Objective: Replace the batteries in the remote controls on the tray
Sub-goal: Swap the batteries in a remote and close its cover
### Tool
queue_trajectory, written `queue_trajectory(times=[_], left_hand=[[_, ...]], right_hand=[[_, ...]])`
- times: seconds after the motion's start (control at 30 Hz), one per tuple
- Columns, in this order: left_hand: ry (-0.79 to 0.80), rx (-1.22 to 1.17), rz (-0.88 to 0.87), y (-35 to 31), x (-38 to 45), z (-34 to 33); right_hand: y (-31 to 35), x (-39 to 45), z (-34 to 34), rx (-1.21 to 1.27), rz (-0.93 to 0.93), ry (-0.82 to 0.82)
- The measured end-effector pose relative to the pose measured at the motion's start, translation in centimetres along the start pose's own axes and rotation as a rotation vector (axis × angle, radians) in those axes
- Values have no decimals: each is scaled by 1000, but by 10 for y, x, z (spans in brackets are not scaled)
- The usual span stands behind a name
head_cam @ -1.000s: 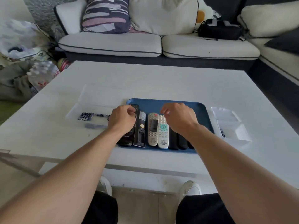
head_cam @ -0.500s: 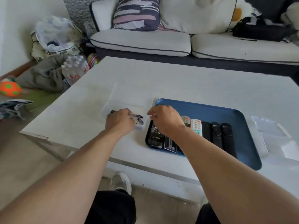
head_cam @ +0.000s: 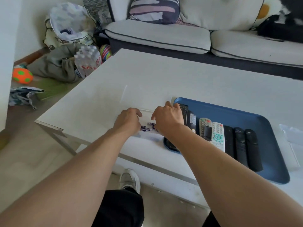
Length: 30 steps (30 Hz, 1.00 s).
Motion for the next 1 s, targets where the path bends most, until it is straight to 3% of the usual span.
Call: queue_trajectory(times=[0.3, 0.5, 1.0], left_hand=[[150, 8, -17, 6, 3, -8], [135, 43, -50, 6, 1, -7], [48, 60, -64, 11, 3, -9]], right_hand=[[11, -1, 14, -100, 9, 27], [20, -9, 6, -177, 40, 153], [25, -6, 11, -285, 206, 149]])
Point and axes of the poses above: each hand's wrist, its own x-axis towards the middle knuckle, its own z-axis out of the back of the hand, y = z × x, the point moved 2 cm from there along x, towards the middle knuckle, and after that the axes turned 13 degrees about -z, right-handed, at the moved point
